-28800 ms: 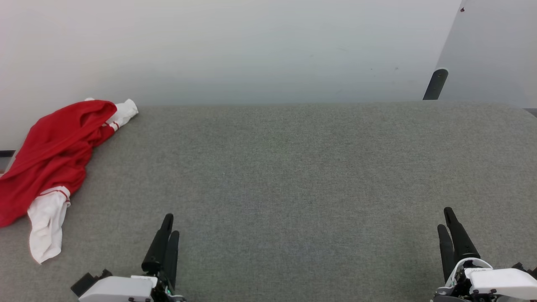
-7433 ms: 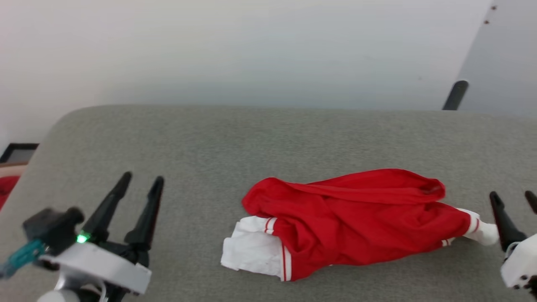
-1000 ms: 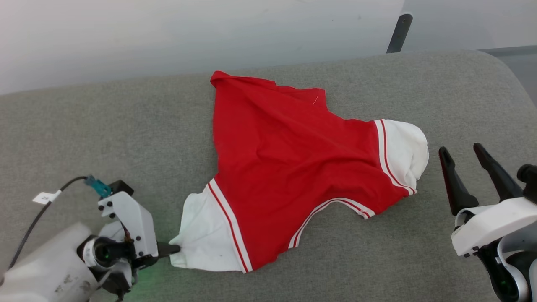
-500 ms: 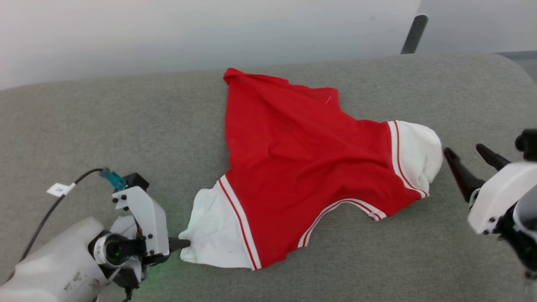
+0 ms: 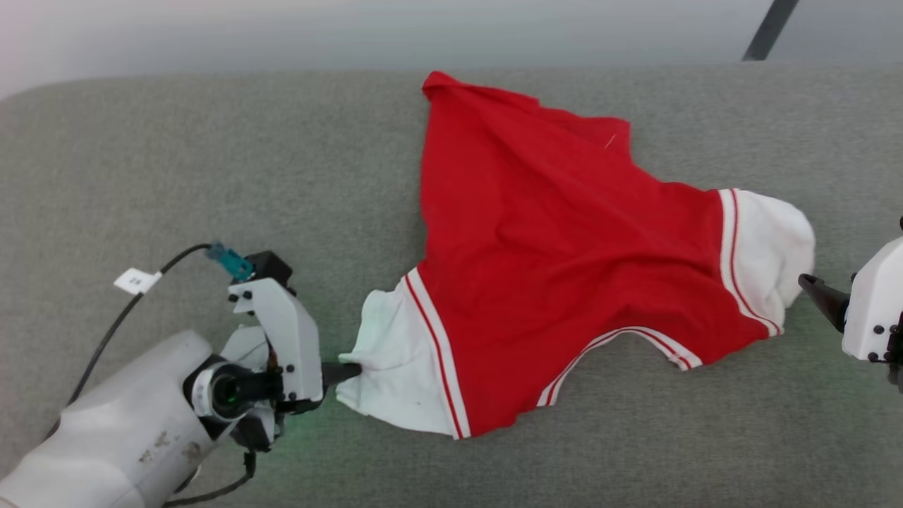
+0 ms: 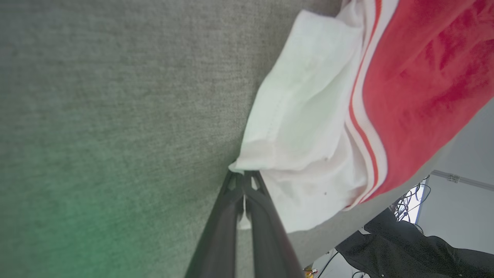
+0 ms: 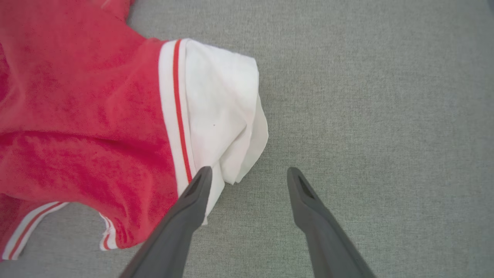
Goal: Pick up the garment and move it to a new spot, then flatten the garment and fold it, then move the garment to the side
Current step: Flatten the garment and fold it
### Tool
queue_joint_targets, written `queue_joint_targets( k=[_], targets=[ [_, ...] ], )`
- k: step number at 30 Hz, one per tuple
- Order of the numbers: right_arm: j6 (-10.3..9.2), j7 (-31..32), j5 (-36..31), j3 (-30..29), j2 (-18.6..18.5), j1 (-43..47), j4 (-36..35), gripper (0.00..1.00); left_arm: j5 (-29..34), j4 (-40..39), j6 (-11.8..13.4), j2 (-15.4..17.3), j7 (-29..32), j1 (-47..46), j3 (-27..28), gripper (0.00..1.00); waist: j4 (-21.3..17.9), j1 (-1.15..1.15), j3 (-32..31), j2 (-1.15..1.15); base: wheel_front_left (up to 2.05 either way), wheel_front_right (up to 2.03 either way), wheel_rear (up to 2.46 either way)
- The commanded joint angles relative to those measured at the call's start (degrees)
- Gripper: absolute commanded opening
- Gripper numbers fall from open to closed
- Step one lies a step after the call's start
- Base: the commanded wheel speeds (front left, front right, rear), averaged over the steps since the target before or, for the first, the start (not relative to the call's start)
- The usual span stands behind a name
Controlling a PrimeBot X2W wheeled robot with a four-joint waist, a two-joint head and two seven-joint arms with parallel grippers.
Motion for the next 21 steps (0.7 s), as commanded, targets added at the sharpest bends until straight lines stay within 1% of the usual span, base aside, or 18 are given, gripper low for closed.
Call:
queue_joint_targets(
  k=[1,6,8,10,15,16,17,21],
  targets=[
    [-0.04,0.4,-0.8,0.0,-0.2,-1.0,1.1,1.0,0.5,0.1,-0.3,-1.1,-0.2,-0.1,-0.3,0.0,1.8,0.0,1.8,0.0,0.0,0.0,0.0],
    [-0.04,0.8,-2.1,-0.8,0.5,-2.4,5.9,1.0,0.9,0.3,-1.1,-2.4,-0.1,-0.6,-0.3,0.0,3.2,0.0,3.2,0.0,0.0,0.0,0.0],
    [-0.04,0.8,-1.6,-1.3,1.5,-3.1,8.0,1.0,0.8,0.6,-1.5,-2.7,-0.1,-0.9,-0.2,0.0,3.6,0.0,3.6,0.0,0.0,0.0,0.0],
    [-0.04,0.7,-2.6,-1.5,1.5,-3.8,9.7,1.0,0.9,1.1,-1.8,-2.9,0.1,-1.0,-0.2,0.0,4.0,0.0,3.9,0.0,0.0,0.0,0.0],
    [-0.04,0.7,-2.6,-1.7,2.5,-4.6,13.8,1.0,1.1,2.6,-2.9,-2.9,0.3,-1.3,-0.1,0.0,4.7,0.0,4.2,0.0,0.0,0.0,0.0],
    [-0.04,0.6,-2.5,-1.8,2.5,-4.7,14.5,0.57,1.1,2.9,-3.0,-2.9,0.3,-1.2,-0.1,0.0,4.8,0.0,4.1,0.0,0.0,0.0,0.0],
    [-0.04,0.6,-2.4,-1.7,2.4,-4.8,15.2,0.0,1.2,3.3,-3.2,-3.0,0.4,-1.2,-0.2,0.0,4.9,0.0,4.0,0.0,0.0,0.0,0.0],
    [-0.04,1.0,-2.0,-1.3,2.2,-4.2,17.5,0.0,0.6,4.8,-4.0,-3.5,0.4,-0.3,0.0,0.0,5.2,0.0,3.2,0.0,0.0,0.0,0.0]
  ],
)
